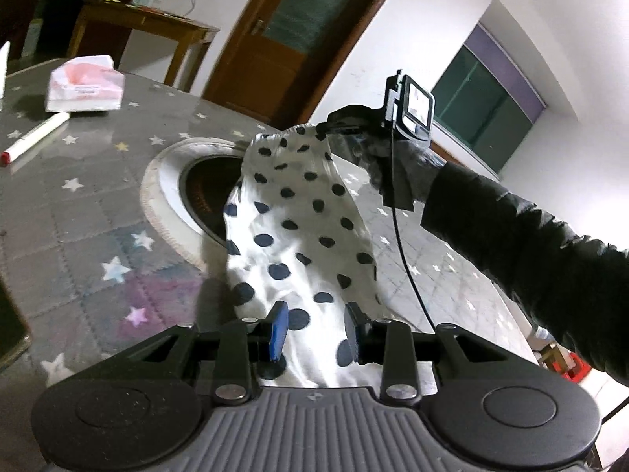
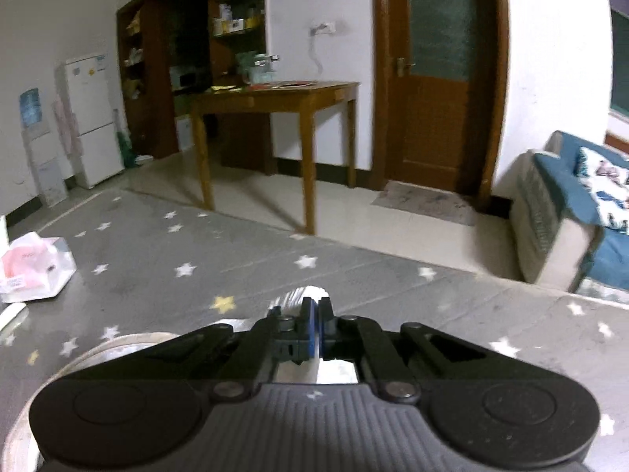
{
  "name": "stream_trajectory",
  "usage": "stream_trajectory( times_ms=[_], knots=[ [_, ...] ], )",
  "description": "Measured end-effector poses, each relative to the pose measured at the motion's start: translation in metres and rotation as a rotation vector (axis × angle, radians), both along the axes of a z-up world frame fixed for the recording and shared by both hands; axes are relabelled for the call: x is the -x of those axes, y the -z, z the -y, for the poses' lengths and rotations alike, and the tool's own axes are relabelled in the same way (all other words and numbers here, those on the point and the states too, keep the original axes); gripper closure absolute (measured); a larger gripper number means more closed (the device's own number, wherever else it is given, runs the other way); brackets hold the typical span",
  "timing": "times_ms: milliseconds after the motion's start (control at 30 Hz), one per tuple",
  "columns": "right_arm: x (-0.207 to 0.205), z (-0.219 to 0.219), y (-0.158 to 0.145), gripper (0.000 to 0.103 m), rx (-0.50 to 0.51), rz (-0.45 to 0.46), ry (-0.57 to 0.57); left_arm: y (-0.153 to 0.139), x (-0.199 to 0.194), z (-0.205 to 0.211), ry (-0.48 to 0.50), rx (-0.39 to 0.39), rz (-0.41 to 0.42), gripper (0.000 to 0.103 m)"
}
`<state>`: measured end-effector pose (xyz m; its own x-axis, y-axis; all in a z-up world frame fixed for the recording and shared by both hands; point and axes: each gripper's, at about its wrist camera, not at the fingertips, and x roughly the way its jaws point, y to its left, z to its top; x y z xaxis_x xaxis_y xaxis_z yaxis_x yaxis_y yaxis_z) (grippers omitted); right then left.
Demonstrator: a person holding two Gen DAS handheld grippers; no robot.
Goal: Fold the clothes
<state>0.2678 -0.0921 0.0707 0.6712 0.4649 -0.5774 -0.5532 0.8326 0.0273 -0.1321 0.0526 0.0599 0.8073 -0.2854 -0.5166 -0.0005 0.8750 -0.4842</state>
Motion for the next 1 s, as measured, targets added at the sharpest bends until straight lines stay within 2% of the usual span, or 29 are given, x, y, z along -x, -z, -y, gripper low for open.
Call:
stream_trajectory(
  times_ms=[200, 267, 333, 467, 633, 733, 833, 867, 1000],
  knots=[
    [-0.013, 0.012, 0.033, 0.101, 0.054, -0.074, 0.057, 0.003, -0.009, 0.005, 0.022, 0.000, -0.006, 0.069],
    [-0.014, 0.013, 0.038, 0.094, 0.079, -0.076, 0.078, 0.004, -0.011, 0.007, 0.031, -0.003, -0.009, 0.069],
    [-0.015, 0.014, 0.040, 0.093, 0.098, -0.075, 0.097, 0.004, -0.014, 0.009, 0.043, -0.008, -0.008, 0.069],
    [-0.006, 0.022, 0.028, 0.091, 0.018, -0.042, 0.067, 0.004, -0.022, 0.015, 0.071, -0.010, -0.002, 0.069],
    [0.016, 0.022, 0.027, 0.091, -0.018, -0.066, -0.102, 0.010, -0.035, 0.027, 0.109, -0.011, -0.013, 0.069],
    [0.025, 0.017, 0.038, 0.091, 0.013, -0.097, -0.177, 0.016, -0.041, 0.035, 0.138, -0.008, -0.028, 0.069],
    [0.030, 0.014, 0.051, 0.091, 0.080, -0.107, -0.189, 0.021, -0.043, 0.043, 0.169, -0.010, -0.044, 0.069],
    [0.030, 0.016, 0.054, 0.095, 0.089, -0.106, -0.183, 0.024, -0.044, 0.045, 0.178, -0.010, -0.053, 0.069],
    [0.022, 0.022, 0.049, 0.093, 0.094, -0.076, -0.121, 0.034, -0.045, 0.051, 0.207, -0.010, -0.089, 0.069]
  ],
)
